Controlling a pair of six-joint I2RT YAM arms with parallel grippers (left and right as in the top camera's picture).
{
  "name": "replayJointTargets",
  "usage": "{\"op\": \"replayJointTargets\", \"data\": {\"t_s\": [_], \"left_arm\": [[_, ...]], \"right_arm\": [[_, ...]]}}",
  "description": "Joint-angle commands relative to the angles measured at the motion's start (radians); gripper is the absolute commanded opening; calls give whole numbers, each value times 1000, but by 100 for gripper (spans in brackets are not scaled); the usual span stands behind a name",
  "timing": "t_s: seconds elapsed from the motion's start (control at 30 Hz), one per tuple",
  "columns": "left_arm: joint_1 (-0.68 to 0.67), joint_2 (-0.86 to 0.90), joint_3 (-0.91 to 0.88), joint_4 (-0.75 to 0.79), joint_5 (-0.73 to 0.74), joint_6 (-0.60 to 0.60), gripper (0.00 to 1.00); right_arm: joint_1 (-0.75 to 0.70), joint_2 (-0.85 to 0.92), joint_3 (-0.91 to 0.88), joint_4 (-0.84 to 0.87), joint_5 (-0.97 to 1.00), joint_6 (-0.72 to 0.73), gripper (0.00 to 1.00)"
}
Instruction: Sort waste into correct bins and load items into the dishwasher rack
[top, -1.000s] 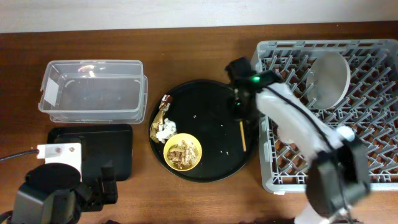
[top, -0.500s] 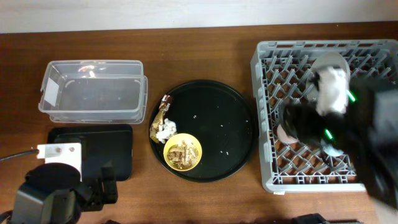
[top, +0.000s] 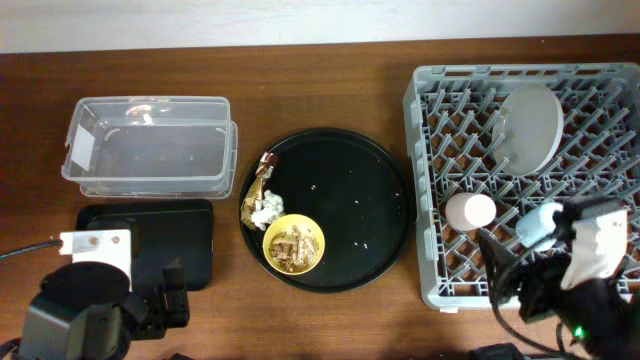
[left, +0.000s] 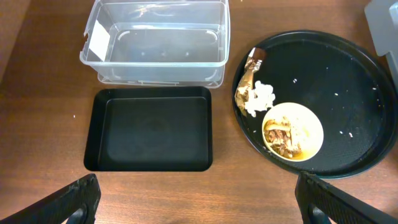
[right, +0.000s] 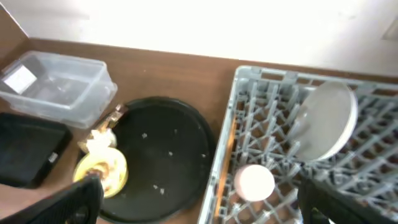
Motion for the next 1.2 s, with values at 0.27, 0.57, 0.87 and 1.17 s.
{"op": "replayJointTargets", "data": {"t_s": [0.27, 0.57, 0.87, 1.17], "left_arm": [[2, -2, 0, 0, -14, -10, 100], [2, -2, 0, 0, -14, -10, 100], [2, -2, 0, 0, -14, -10, 100], [-43, 360, -319, 342, 459, -104, 92]], "right_arm": [[-117, -680, -1091, 519, -35, -106, 98], [-121, -682, -1437, 1160, -58, -106, 98], [-121, -682, -1437, 1160, -57, -106, 98], [-121, -682, -1437, 1160, -57, -106, 98]]}}
